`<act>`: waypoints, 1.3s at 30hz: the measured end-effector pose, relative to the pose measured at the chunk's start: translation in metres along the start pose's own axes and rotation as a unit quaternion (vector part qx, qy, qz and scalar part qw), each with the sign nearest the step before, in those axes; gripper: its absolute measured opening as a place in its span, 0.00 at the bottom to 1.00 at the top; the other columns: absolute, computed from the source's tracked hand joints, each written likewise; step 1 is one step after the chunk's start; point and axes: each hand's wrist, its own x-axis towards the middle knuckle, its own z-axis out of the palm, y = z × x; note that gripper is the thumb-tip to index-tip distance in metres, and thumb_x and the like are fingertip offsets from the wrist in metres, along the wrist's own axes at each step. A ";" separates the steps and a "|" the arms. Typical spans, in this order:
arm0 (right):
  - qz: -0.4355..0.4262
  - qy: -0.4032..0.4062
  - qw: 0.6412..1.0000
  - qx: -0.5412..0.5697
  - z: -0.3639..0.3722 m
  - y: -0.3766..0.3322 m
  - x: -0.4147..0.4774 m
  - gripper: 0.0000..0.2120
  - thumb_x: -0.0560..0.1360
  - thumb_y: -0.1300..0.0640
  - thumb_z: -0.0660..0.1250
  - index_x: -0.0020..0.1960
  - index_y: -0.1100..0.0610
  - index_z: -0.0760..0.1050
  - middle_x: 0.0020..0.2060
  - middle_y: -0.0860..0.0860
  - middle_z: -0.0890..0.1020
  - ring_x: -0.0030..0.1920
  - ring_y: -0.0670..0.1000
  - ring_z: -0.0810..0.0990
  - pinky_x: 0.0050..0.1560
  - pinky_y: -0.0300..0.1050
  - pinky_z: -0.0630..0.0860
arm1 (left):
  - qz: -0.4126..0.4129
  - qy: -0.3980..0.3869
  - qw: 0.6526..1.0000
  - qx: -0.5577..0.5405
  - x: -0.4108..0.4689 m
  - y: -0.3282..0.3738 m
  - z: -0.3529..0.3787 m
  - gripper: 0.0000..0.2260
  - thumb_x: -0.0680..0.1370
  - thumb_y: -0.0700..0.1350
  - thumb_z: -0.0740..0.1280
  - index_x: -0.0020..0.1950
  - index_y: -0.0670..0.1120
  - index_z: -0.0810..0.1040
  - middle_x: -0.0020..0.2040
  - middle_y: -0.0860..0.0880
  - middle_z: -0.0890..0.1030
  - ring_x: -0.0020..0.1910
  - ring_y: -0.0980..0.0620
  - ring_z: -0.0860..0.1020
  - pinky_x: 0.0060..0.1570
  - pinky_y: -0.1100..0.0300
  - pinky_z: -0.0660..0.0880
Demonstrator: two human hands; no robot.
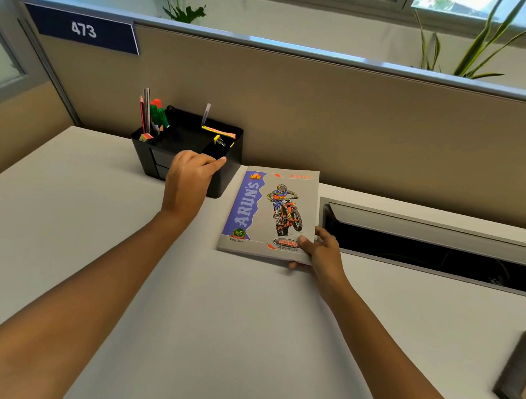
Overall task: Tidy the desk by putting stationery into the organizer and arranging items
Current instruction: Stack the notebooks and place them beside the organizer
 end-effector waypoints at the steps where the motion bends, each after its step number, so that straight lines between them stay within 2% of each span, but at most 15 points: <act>1: 0.001 0.003 1.000 -0.007 0.000 0.000 0.003 0.16 0.78 0.64 0.63 0.65 0.57 0.68 0.60 0.56 0.78 0.47 0.57 0.84 0.28 0.48 0.81 | -0.001 -0.005 1.000 -0.004 0.002 0.001 0.001 0.12 0.76 0.39 0.66 0.59 0.41 0.80 0.46 0.42 0.83 0.45 0.42 0.79 0.47 0.50 0.76; 6: -0.017 0.019 0.998 -0.057 0.002 0.000 0.011 0.17 0.79 0.63 0.62 0.67 0.58 0.67 0.59 0.56 0.79 0.47 0.56 0.84 0.28 0.47 0.81 | -0.021 -0.008 1.000 -0.017 0.010 0.013 0.004 0.12 0.75 0.40 0.68 0.57 0.41 0.81 0.45 0.42 0.84 0.43 0.43 0.79 0.43 0.52 0.75; 11: -0.107 0.072 0.968 -0.214 0.002 0.004 0.019 0.19 0.79 0.60 0.62 0.70 0.56 0.66 0.60 0.55 0.76 0.52 0.57 0.82 0.30 0.46 0.82 | -0.040 -0.015 0.999 -0.026 0.011 0.019 0.003 0.12 0.75 0.42 0.67 0.57 0.41 0.81 0.46 0.42 0.84 0.43 0.43 0.79 0.44 0.51 0.74; 13: -0.113 0.078 0.964 -0.226 0.004 0.006 0.021 0.21 0.79 0.60 0.61 0.71 0.57 0.65 0.60 0.55 0.76 0.52 0.58 0.81 0.29 0.44 0.81 | -0.037 -0.013 0.999 -0.031 0.013 0.021 0.003 0.12 0.76 0.45 0.64 0.56 0.41 0.81 0.45 0.43 0.84 0.42 0.44 0.79 0.44 0.52 0.74; 16: -0.124 0.085 0.959 -0.240 0.005 0.011 0.023 0.21 0.80 0.59 0.61 0.72 0.57 0.64 0.60 0.55 0.75 0.52 0.58 0.81 0.25 0.41 0.80 | -0.046 -0.011 0.998 -0.042 0.012 0.025 0.001 0.21 0.77 0.52 0.55 0.55 0.41 0.82 0.44 0.43 0.84 0.41 0.45 0.79 0.44 0.53 0.74; 19: -0.141 0.106 0.951 -0.256 0.006 0.016 0.026 0.20 0.79 0.57 0.63 0.70 0.57 0.67 0.59 0.56 0.75 0.53 0.58 0.81 0.26 0.43 0.81 | -0.050 -0.009 0.997 -0.058 0.010 0.031 0.002 0.25 0.77 0.56 0.53 0.54 0.39 0.82 0.44 0.42 0.84 0.42 0.44 0.79 0.44 0.58 0.70; 21: -0.150 0.122 0.949 -0.247 0.009 0.019 0.027 0.19 0.78 0.56 0.64 0.68 0.58 0.70 0.58 0.55 0.77 0.53 0.57 0.81 0.31 0.48 0.83 | -0.051 -0.010 0.996 -0.079 0.010 0.034 0.002 0.27 0.77 0.56 0.53 0.54 0.38 0.81 0.44 0.41 0.84 0.43 0.43 0.79 0.42 0.60 0.69; 24: -0.161 0.154 0.947 -0.231 0.017 0.020 0.026 0.16 0.77 0.55 0.66 0.63 0.59 0.75 0.55 0.57 0.80 0.54 0.57 0.80 0.46 0.53 0.83 | -0.052 -0.011 0.994 -0.099 0.009 0.035 0.001 0.29 0.77 0.58 0.52 0.55 0.37 0.81 0.45 0.40 0.83 0.44 0.43 0.79 0.42 0.59 0.72; 27: -0.172 0.192 0.941 -0.221 0.024 0.021 0.022 0.16 0.76 0.55 0.66 0.62 0.61 0.76 0.54 0.57 0.80 0.52 0.56 0.80 0.49 0.53 0.82 | -0.053 -0.014 0.993 -0.105 0.006 0.036 0.001 0.30 0.78 0.59 0.51 0.56 0.36 0.80 0.46 0.40 0.83 0.45 0.43 0.79 0.43 0.60 0.72; 31: -0.194 0.248 0.929 -0.196 0.030 0.023 0.014 0.16 0.77 0.56 0.65 0.61 0.64 0.74 0.55 0.57 0.75 0.53 0.54 0.79 0.51 0.47 0.81 | -0.101 -0.038 0.983 -0.147 -0.005 0.040 0.008 0.26 0.77 0.56 0.56 0.63 0.37 0.75 0.56 0.40 0.80 0.57 0.44 0.77 0.50 0.59 0.72; 33: -0.211 0.245 0.924 -0.202 0.030 0.023 0.011 0.16 0.78 0.57 0.65 0.62 0.64 0.73 0.56 0.56 0.72 0.56 0.51 0.76 0.52 0.42 0.80 | -0.121 -0.057 0.975 -0.179 -0.015 0.045 0.011 0.25 0.77 0.52 0.63 0.70 0.39 0.68 0.66 0.41 0.73 0.66 0.46 0.70 0.58 0.57 0.70; 35: -0.240 0.242 0.910 -0.237 0.027 0.027 0.006 0.19 0.77 0.56 0.66 0.67 0.60 0.70 0.58 0.56 0.70 0.59 0.50 0.71 0.54 0.37 0.76 | -0.123 -0.075 0.970 -0.196 -0.029 0.051 0.011 0.29 0.77 0.51 0.64 0.74 0.42 0.61 0.74 0.43 0.64 0.73 0.48 0.61 0.63 0.57 0.68; 37: -0.286 0.222 0.894 -0.264 0.019 0.034 -0.001 0.23 0.76 0.55 0.67 0.70 0.55 0.69 0.61 0.55 0.69 0.61 0.50 0.68 0.58 0.40 0.74 | -0.139 -0.090 0.961 -0.221 -0.051 0.061 0.008 0.31 0.76 0.54 0.62 0.75 0.44 0.59 0.75 0.45 0.60 0.74 0.49 0.58 0.62 0.54 0.71; 39: -0.322 0.175 0.880 -0.301 0.011 0.042 -0.009 0.22 0.76 0.52 0.66 0.70 0.50 0.70 0.66 0.55 0.67 0.66 0.53 0.66 0.63 0.50 0.72 | -0.161 -0.114 0.948 -0.248 -0.076 0.072 0.007 0.30 0.75 0.57 0.59 0.74 0.47 0.60 0.75 0.46 0.59 0.74 0.49 0.57 0.59 0.50 0.75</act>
